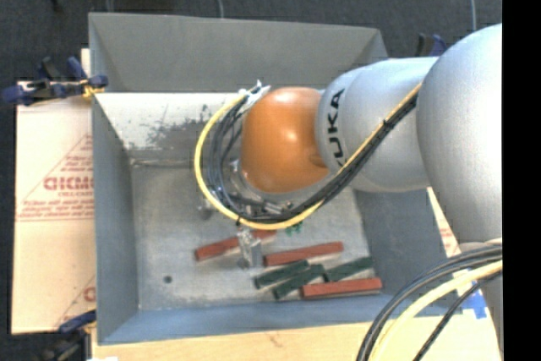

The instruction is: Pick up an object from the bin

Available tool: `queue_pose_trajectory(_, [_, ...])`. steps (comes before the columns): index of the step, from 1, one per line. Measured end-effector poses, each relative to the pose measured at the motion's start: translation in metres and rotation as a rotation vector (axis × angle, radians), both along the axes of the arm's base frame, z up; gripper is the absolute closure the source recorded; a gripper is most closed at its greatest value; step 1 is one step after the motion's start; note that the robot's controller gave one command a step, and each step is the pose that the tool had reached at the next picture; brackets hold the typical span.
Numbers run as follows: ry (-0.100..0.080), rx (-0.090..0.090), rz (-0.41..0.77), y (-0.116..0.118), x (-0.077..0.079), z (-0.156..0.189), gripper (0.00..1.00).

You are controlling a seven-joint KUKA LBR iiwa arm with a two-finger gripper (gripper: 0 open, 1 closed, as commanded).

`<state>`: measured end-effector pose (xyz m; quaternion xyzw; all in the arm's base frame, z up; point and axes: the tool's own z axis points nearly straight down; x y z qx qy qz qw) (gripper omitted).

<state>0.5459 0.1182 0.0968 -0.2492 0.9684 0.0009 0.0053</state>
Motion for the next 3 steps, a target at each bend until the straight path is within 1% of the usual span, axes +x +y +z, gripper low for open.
queue_pose_trajectory(1, [0.005, -0.002, 0.032, -0.005, -0.028, -0.025, 1.0])
queue_pose_trajectory(2, [0.007, -0.002, 0.031, -0.003, -0.03, -0.026, 1.0])
queue_pose_trajectory(3, [0.005, -0.003, 0.054, -0.011, -0.025, 0.129, 1.0])
